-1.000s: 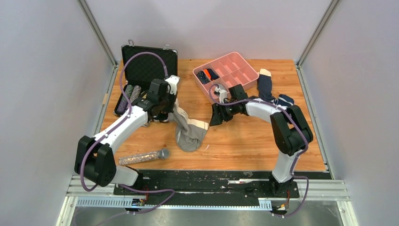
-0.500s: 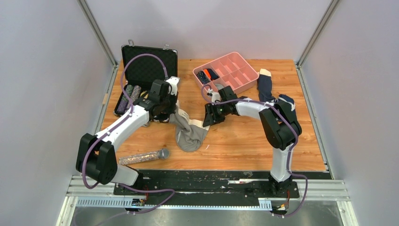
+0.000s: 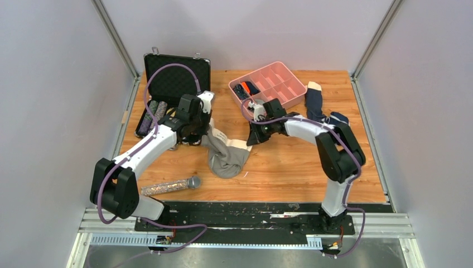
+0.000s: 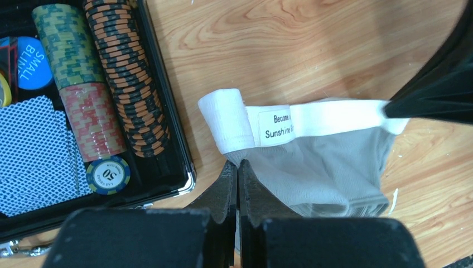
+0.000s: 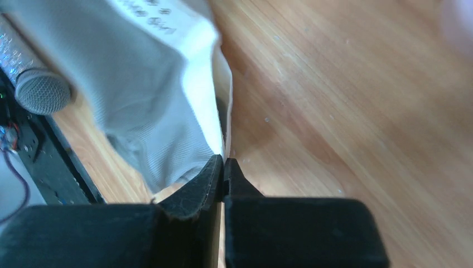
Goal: Roll the underwear
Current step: Flatten out the underwear at the center of the board.
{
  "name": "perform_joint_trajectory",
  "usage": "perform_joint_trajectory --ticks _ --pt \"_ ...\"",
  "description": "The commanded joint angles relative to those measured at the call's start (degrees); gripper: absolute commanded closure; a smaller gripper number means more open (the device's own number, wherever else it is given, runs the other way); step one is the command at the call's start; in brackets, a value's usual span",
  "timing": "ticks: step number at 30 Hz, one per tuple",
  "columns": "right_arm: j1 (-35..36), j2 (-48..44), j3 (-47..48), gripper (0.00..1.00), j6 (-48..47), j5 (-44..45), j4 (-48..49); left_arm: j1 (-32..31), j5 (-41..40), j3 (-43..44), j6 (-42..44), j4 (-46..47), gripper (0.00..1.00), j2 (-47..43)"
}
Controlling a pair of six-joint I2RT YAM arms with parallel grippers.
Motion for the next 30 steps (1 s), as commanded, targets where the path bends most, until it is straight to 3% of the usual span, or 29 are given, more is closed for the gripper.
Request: perform_joint_trajectory --ticks 1,6,20,24,30 --pt "-0.91 -16.63 -0.84 1.0 -18.97 -1.54 -1.58 0.14 3.53 0.82 5.85 3.3 1.0 -3.56" --pt "-0.91 -30.4 -5.03 1.0 -26.85 0.42 -6.19 0.1 5.62 -2.82 5.86 9.43 1.0 -11.58" --pt "-0.52 -55.85 -7.03 1.0 -26.04 2.94 -27.27 -0.39 24.9 -7.72 -5.38 5.59 0.91 -24.96" --pt "-0.52 -57.81 -7.44 1.0 -24.52 3.77 -31.56 -0.58 31.29 -8.63 -5.26 7.08 0.87 -22.14" --pt "-1.36 -51.64 -12.28 1.0 -25.22 6.94 -27.43 -1.6 35.41 -4.29 -4.34 7.05 0.74 -6.17"
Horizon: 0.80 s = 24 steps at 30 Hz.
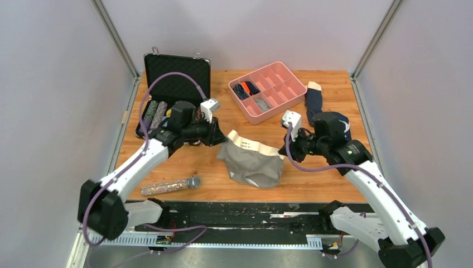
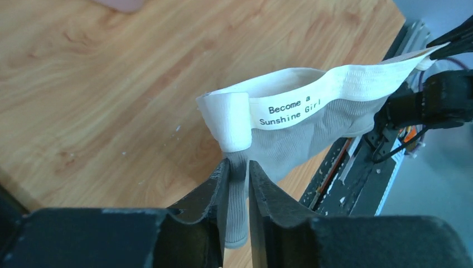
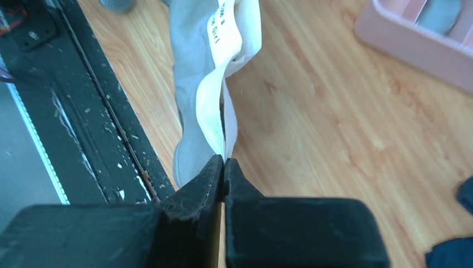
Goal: Roll the underwear
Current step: Flatten out the underwear at the center of the board.
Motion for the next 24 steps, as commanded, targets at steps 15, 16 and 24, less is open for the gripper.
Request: perform_joint_trajectory --ticks 15,16,24 --pt "-20.12 47.6 10.98 1.0 -9.81 1.79 10.03 2.9 -7.89 26.66 -3.86 -4.83 0.49 45.06" --pt "-20.17 48.29 11.67 1.0 -9.63 1.55 10.07 2.94 -7.97 27.23 -4.27 -5.8 0.46 45.93" --pt "-20.09 48.99 12.1 1.0 -6.51 -0.23 10.15 3.99 -2.91 25.72 -5.3 -9.52 0.35 47.06"
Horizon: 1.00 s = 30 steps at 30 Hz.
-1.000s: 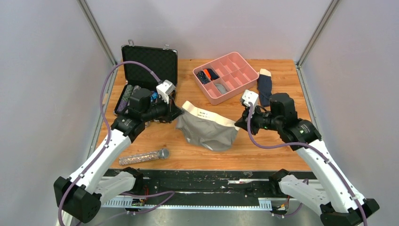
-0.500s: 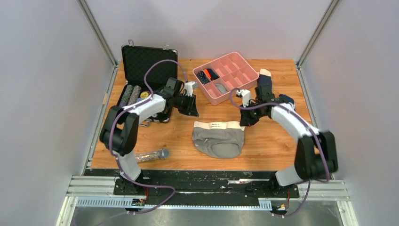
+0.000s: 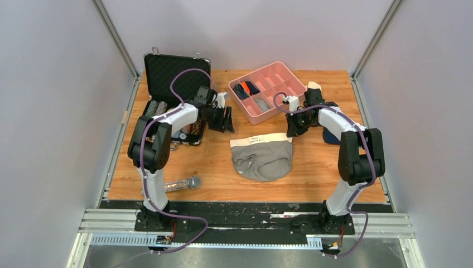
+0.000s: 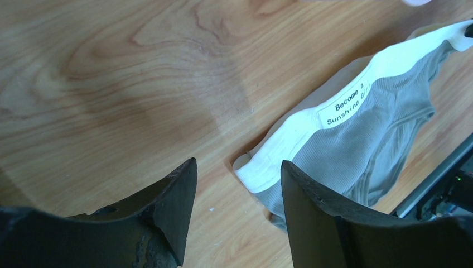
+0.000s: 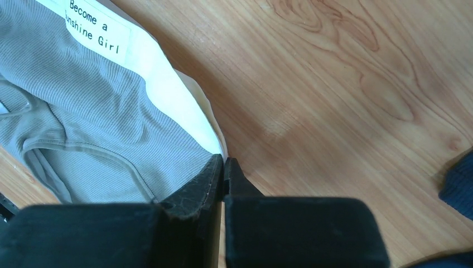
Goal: Roll the underwear
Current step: Flatten out the underwear at the center of the board.
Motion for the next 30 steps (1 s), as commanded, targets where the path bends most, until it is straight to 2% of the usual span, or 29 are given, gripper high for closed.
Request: perform_joint_trajectory --ticks 1,5,8,14,17,21,23,26,30 --pt "0.18 -0.11 0.85 1.0 0.42 -1.82 1.31 0.24 4.53 -1.05 -1.64 -1.73 0.37 0.88" --pt "0.16 -0.39 -0.37 1.0 1.03 -2.09 1.35 0.14 4.51 -3.68 -3.11 -0.82 0.43 1.52" --pt "0.17 -0.82 -1.08 1.0 1.55 -2.77 1.4 0.07 4.87 -4.65 -3.28 -0.96 0.43 1.8" --pt "0.19 -1.07 -2.18 1.0 1.65 -2.62 2.34 -1.59 4.48 -2.62 -2.37 -1.61 0.46 5.45" --pt "0.18 -1.23 -2.43 1.0 1.53 -2.18 2.56 -2.38 4.59 -1.38 -1.89 -2.21 0.59 6.74" --pt "0.19 -1.36 -2.79 1.0 1.39 -1.7 3.02 -2.43 3.97 -0.62 -0.97 -3.41 0.67 6.98" --pt "0.14 -1.41 -3.13 1.0 1.35 -1.36 3.43 -2.43 4.16 -0.87 -0.81 -3.07 0.77 6.71" --pt "0.15 -2.06 -2.93 1.0 1.3 -0.53 3.53 -2.43 3.55 -0.45 0.44 -3.14 0.98 5.23" --pt "0.16 -6.56 -0.39 1.0 0.03 -0.83 1.67 -2.23 -0.1 0.15 4.21 -4.38 1.0 -1.95"
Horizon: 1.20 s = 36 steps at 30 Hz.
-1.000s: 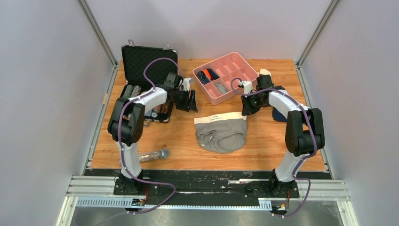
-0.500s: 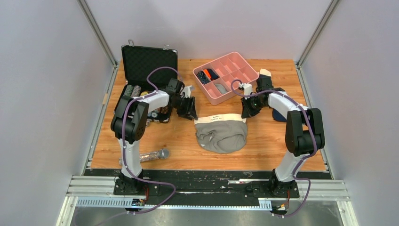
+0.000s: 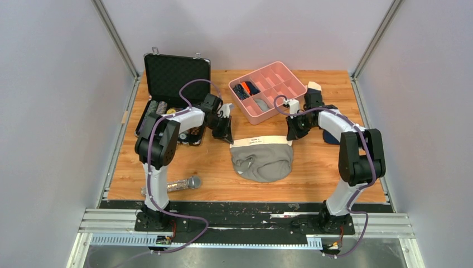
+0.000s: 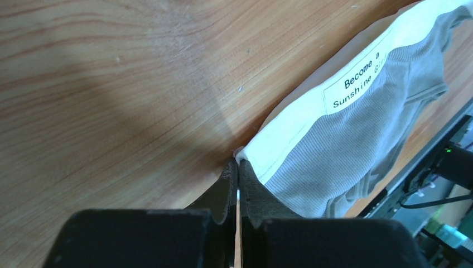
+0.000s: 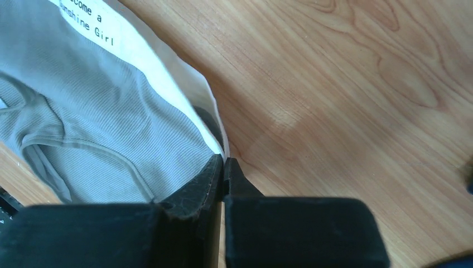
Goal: Roll the underwear
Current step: Flatten out the underwear at the center of the board.
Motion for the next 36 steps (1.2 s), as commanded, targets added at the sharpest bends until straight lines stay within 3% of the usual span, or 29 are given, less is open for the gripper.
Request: perform_joint_trajectory --ticks 1,7,15,24,29,36 --pt "0.25 -8.63 3.34 1.0 -2.56 -2.11 -0.95 0.01 -5.15 1.35 6.78 -2.07 1.0 -10.3" --pt "2.73 -20.77 4.33 1.0 -6.09 -3.93 -5.08 -0.03 -4.66 -2.76 11.78 1.35 1.0 -27.17" --pt "9.72 -39.1 0.25 1.0 -5.97 -2.57 -7.67 -2.31 -6.95 -8.83 15.08 0.55 1.0 -42.26" --pt "14.31 -48.75 1.96 1.0 -5.82 -4.56 -17.67 -9.35 -10.13 -15.88 17.17 -2.59 1.0 -55.25" --pt "14.27 -52.32 2.23 1.0 -5.85 -8.65 -24.42 -9.88 -7.73 -16.8 14.91 -5.31 1.0 -57.63" --pt "13.92 -48.61 -3.19 1.0 -2.64 -3.65 -18.68 -9.92 -8.1 -13.71 13.41 -2.18 1.0 -47.69"
